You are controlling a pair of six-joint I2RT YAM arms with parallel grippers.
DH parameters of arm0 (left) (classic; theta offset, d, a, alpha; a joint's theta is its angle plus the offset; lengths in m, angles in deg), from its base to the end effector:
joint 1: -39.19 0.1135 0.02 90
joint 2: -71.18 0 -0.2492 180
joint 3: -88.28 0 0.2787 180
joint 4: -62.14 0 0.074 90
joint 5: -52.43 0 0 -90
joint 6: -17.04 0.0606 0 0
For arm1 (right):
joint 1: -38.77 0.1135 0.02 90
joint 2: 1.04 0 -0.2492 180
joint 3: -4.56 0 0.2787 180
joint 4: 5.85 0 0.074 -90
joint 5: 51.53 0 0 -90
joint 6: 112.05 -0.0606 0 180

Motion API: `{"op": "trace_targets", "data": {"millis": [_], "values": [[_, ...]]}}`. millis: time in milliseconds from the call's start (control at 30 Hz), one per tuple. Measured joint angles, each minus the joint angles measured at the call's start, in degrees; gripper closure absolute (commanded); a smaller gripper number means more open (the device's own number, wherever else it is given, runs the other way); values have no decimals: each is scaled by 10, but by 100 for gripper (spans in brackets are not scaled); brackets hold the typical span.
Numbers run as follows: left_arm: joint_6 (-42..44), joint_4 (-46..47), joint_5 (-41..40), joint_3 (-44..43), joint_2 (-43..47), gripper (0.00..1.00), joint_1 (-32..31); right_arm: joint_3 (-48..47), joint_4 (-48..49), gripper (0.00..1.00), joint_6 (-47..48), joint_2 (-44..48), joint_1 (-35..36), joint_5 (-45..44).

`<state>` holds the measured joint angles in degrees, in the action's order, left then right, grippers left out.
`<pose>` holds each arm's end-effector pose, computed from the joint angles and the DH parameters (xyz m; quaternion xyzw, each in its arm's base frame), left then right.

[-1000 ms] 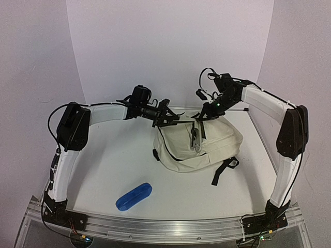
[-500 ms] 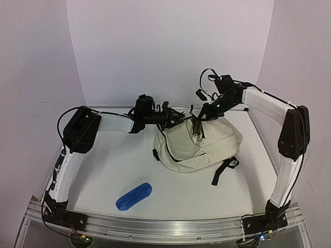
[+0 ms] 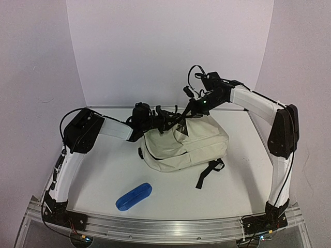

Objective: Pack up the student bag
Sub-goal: Place the stationery in the student bag.

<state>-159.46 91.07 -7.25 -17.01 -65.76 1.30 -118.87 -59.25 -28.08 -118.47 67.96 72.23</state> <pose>0.4275 -0.3714 0.1314 -0.1230 0.7109 -0.6775 0.1433 0.4167 0.2714 0.2723 -0.2823 0.8522 0.3630 0.2495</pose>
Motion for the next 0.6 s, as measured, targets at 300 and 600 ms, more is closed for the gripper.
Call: {"op": "trace_targets", "data": {"millis": [300, 600], "values": [[106, -157, 56, 11, 59, 44, -5, 24, 11, 100, -3, 1, -7, 17], [202, -279, 104, 13, 102, 63, -17, 40, 14, 100, -3, 7, -8, 22]]}}
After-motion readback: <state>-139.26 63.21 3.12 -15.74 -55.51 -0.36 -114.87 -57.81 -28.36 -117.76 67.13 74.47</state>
